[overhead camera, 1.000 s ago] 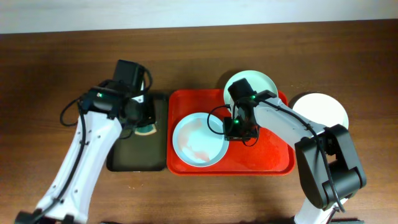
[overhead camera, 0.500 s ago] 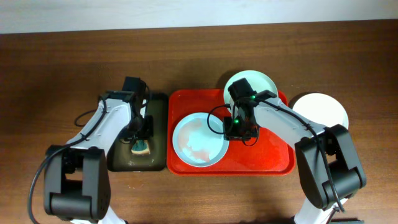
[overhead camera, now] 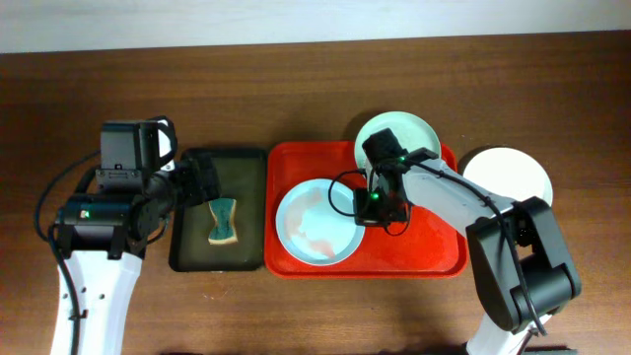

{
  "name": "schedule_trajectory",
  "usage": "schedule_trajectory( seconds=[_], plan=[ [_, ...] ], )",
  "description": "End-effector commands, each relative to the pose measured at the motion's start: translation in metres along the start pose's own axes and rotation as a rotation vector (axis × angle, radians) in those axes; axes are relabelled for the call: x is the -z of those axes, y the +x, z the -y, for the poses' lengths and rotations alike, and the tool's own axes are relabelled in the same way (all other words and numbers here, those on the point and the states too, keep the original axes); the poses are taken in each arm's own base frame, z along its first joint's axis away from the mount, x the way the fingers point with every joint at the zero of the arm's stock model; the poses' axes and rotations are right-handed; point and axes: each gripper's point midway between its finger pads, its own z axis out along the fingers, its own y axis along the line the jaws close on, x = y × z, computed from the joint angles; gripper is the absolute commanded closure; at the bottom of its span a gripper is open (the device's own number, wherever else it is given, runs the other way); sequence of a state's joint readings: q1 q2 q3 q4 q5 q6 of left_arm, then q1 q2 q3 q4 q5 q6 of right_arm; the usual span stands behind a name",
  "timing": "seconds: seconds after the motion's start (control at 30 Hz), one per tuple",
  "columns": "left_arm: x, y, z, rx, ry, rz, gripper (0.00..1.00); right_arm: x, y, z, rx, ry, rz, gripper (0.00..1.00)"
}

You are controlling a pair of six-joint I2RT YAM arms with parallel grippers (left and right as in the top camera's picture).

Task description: Clean dirty plates on tray and stack at the side

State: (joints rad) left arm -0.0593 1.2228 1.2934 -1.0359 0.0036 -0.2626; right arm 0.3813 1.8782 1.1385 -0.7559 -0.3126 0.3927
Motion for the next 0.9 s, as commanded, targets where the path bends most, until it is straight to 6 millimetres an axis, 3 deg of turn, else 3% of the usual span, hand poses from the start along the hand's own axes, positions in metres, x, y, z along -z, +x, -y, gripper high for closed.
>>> schedule_trajectory(
  seconds=[0.0,0.23,0.33,0.43,0.63,0.7,0.8,0.87],
  plan=[
    [0.003,-0.002,-0.001,0.015,-0.002,0.011,0.01,0.031,-0.013,-0.018,0.018,-0.023,0.052,0.96],
    [0.003,-0.002,-0.001,0.016,-0.002,0.011,0.01,0.083,-0.023,-0.038,0.034,-0.032,0.106,0.96],
    [0.003,-0.002,-0.001,0.016,-0.002,0.011,0.01,0.099,-0.036,-0.051,0.023,-0.051,0.162,0.96],
    [0.003,-0.002,-0.001,0.016,-0.002,0.011,0.01,0.101,-0.05,-0.061,-0.009,-0.002,0.256,0.96],
    [0.003,-0.002,-0.001,0.015,-0.002,0.011,0.01,0.102,-0.072,-0.103,0.042,0.116,0.526,0.96],
    [0.003,-0.002,-0.001,0.015,-0.002,0.01,0.01,0.101,-0.074,-0.121,0.09,0.164,0.617,0.96],
    [0.003,-0.002,-0.001,0.015,-0.002,0.01,0.01,0.11,-0.079,-0.132,0.146,0.252,0.74,0.96],
    [0.003,-0.002,-0.001,0.015,-0.002,0.01,0.01,0.12,-0.087,-0.151,0.295,0.287,0.817,0.96]
  ],
)
